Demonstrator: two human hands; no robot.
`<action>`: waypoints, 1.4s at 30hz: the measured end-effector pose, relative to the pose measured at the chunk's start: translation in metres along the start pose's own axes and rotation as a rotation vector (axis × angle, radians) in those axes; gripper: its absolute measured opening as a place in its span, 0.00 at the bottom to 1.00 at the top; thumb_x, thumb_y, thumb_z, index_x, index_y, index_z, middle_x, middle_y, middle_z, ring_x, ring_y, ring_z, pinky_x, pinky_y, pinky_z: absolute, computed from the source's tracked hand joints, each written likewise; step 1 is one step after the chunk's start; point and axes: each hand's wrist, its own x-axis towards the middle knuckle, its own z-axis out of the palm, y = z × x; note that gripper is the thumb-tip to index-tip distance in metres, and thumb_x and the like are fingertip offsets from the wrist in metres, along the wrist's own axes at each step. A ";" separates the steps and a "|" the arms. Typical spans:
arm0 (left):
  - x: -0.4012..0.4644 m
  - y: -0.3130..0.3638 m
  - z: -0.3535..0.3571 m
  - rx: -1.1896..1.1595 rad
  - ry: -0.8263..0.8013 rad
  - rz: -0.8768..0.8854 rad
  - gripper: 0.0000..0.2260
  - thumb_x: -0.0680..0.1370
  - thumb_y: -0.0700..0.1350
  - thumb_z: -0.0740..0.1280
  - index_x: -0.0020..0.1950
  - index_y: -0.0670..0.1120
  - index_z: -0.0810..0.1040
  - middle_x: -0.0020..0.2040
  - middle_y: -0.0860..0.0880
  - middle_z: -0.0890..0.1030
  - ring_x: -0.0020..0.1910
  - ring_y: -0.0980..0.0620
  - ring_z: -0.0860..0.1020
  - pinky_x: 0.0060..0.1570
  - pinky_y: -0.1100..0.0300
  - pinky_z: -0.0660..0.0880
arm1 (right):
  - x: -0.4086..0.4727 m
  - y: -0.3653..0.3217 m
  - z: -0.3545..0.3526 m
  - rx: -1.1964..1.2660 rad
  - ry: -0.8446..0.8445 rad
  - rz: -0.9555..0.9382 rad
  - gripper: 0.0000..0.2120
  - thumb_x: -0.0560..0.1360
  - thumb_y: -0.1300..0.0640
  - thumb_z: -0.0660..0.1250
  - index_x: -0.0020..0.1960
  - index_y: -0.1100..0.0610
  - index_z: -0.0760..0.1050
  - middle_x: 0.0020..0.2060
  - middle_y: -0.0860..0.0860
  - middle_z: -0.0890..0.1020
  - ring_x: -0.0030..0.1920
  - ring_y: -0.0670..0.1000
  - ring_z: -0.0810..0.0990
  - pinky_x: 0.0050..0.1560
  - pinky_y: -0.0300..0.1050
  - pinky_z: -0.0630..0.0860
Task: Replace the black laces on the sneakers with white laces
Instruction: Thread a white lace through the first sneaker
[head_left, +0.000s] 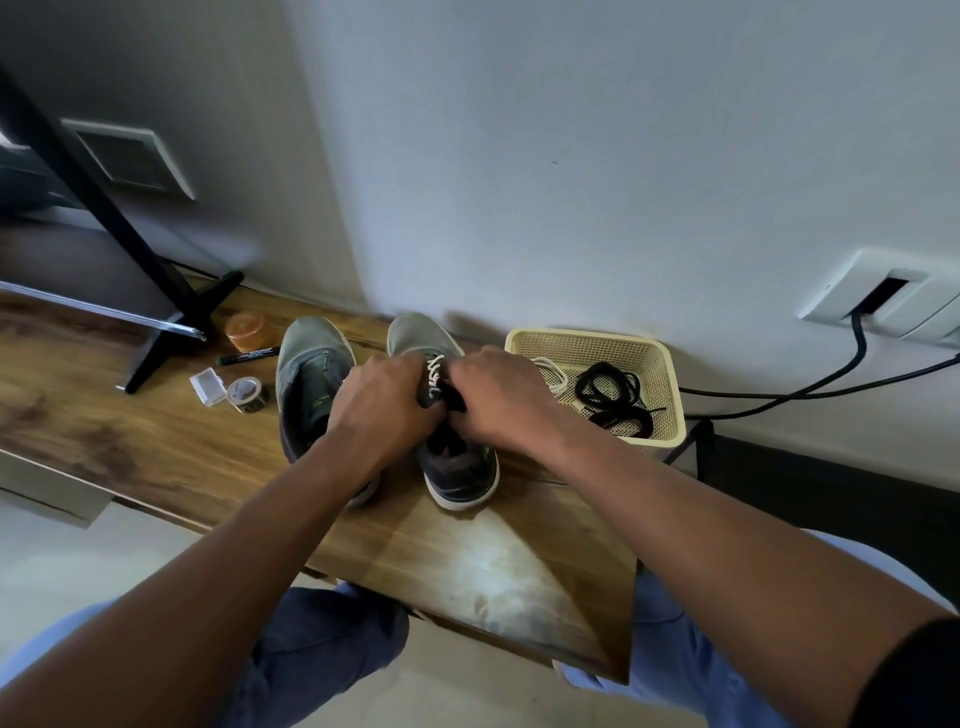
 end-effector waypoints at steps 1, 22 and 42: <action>0.000 -0.001 0.000 0.006 -0.002 -0.007 0.15 0.70 0.56 0.73 0.39 0.53 0.69 0.39 0.48 0.80 0.43 0.40 0.81 0.41 0.50 0.76 | 0.000 0.000 0.000 0.013 -0.010 0.029 0.15 0.70 0.49 0.71 0.54 0.53 0.78 0.49 0.54 0.83 0.54 0.59 0.82 0.42 0.47 0.69; 0.007 0.002 0.005 0.157 0.036 -0.008 0.18 0.74 0.52 0.73 0.56 0.46 0.70 0.49 0.41 0.82 0.49 0.35 0.81 0.41 0.49 0.74 | 0.004 -0.022 0.012 -0.067 0.077 0.234 0.11 0.72 0.48 0.71 0.51 0.53 0.80 0.45 0.53 0.84 0.48 0.59 0.85 0.37 0.47 0.65; 0.007 -0.011 -0.001 -0.015 0.074 -0.118 0.17 0.71 0.37 0.68 0.56 0.47 0.67 0.43 0.42 0.79 0.47 0.32 0.79 0.40 0.48 0.70 | 0.009 -0.016 0.012 0.154 0.075 0.427 0.12 0.69 0.48 0.68 0.51 0.52 0.80 0.46 0.53 0.84 0.47 0.61 0.84 0.37 0.47 0.67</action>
